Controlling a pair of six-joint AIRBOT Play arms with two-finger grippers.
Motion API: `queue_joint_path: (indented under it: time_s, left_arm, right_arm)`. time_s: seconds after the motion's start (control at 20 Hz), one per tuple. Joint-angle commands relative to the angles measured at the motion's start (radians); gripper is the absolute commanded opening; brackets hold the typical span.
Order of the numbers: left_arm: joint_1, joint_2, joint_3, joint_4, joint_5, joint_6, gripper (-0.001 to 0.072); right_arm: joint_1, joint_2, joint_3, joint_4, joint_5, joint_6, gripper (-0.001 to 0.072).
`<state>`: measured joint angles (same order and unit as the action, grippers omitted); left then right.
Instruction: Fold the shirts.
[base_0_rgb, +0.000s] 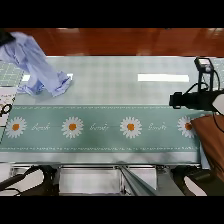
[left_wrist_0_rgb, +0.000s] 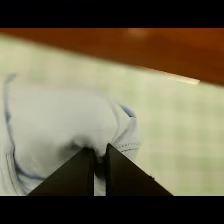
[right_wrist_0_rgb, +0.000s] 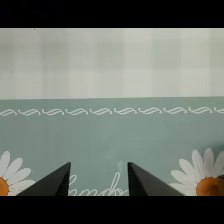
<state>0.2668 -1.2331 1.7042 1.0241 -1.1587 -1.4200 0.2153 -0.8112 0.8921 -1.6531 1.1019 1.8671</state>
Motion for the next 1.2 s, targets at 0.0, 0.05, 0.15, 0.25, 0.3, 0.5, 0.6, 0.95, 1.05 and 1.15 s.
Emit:
queue_joint_path:
  time_s: [0.0, 0.05, 0.15, 0.25, 0.3, 0.5, 0.6, 0.95, 1.05, 1.15]
  left_arm:
    - [-0.098, 0.100, 0.195, -0.056, 0.018, 0.005, 0.0022]
    - [-0.139, 0.101, 0.271, -0.056, 0.018, -0.002, 0.0022]
    - [-0.211, 0.100, 0.387, -0.056, 0.047, -0.031, 0.0022]
    - [-0.275, 0.109, 0.429, -0.057, 0.106, -0.069, 0.0022]
    - [-0.306, 0.118, 0.428, -0.057, 0.121, -0.086, 0.0022]
    - [-0.497, 0.181, 0.311, -0.056, 0.203, -0.065, 0.0022]
    - [-0.606, 0.222, 0.174, -0.055, 0.212, -0.058, 0.0022]
    - [-0.893, 0.338, -0.483, -0.013, 0.332, -0.063, 0.0022]
    - [-0.843, 0.349, -0.639, 0.174, 0.200, -0.101, 0.0022]
    - [-0.777, 0.341, -0.823, 0.187, 0.205, -0.103, 0.0022]
  right_arm:
    - [0.000, 0.115, 0.000, 0.013, -0.001, -0.002, 0.0414]
    - [0.000, 0.144, 0.000, 0.022, -0.001, -0.002, 0.0410]
    - [0.000, 0.197, 0.000, 0.043, 0.002, -0.002, 0.0410]
    - [0.000, 0.243, 0.000, 0.057, 0.005, -0.002, 0.0410]
    - [0.000, 0.258, 0.000, 0.058, 0.010, -0.002, 0.0410]
    - [0.000, 0.292, 0.000, 0.056, 0.042, -0.002, 0.0410]
    - [0.000, 0.291, 0.000, 0.056, 0.047, -0.002, 0.0410]
    - [0.000, 0.290, -0.001, 0.041, 0.036, 0.007, 0.0410]
    - [0.000, 0.290, -0.010, 0.030, 0.040, 0.006, 0.0410]
    - [0.000, 0.290, -0.042, 0.032, 0.030, 0.006, 0.0410]
